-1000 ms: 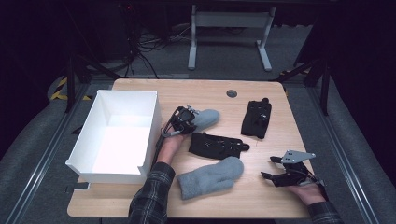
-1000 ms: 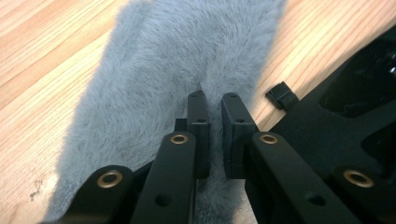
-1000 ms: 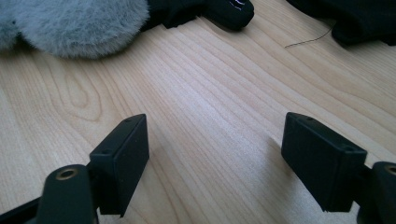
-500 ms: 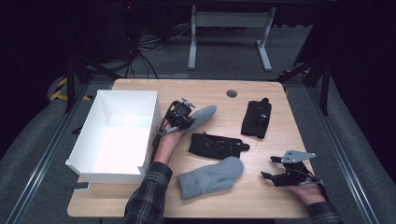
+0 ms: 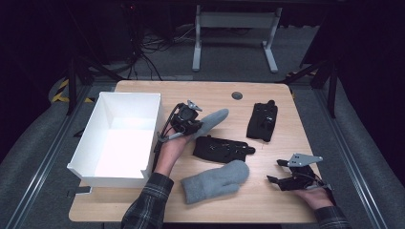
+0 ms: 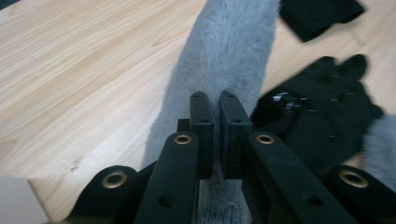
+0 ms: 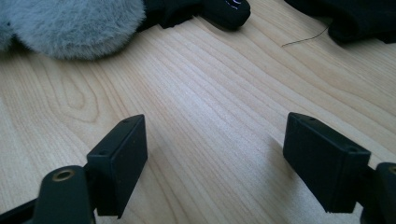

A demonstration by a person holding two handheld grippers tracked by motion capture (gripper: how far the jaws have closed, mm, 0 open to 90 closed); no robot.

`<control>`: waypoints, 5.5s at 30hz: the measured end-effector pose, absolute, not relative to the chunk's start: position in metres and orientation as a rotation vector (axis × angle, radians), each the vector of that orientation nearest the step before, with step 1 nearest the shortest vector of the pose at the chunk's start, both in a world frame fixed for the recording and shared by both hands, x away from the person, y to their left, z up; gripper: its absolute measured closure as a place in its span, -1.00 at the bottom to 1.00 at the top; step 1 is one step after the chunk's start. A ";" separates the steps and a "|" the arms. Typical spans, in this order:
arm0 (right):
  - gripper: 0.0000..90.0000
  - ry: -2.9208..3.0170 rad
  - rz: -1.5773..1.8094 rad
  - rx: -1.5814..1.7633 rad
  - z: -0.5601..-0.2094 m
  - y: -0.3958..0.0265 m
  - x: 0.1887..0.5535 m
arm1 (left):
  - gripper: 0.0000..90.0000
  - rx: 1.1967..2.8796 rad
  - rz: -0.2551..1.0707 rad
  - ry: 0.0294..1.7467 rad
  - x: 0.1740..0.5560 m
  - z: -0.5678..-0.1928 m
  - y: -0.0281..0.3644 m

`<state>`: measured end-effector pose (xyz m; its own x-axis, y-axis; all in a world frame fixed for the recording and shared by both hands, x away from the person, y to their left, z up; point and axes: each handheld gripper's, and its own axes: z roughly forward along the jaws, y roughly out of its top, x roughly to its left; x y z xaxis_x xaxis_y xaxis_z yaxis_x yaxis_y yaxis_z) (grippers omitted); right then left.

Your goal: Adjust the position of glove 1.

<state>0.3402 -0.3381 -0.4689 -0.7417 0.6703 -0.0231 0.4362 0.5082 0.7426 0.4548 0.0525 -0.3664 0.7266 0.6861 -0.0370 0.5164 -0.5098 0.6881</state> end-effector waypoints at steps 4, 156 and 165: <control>-0.50 2.446 1.075 0.928 -0.469 -0.338 0.340 | 0.92 2.230 0.276 0.862 0.443 -0.358 0.052; 0.04 2.490 1.381 0.758 -0.431 -0.276 0.322 | 0.00 2.293 0.113 0.599 0.319 -0.386 0.076; 0.19 2.538 1.294 0.762 -0.440 -0.259 0.334 | 0.04 2.379 0.162 0.592 0.322 -0.413 0.074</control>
<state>0.3341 -0.2587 -0.4401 -0.8491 0.5248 0.0600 0.3567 0.4858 0.7980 0.3216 0.0737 -0.4135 0.8892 0.4557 -0.0393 0.3725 -0.6716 0.6404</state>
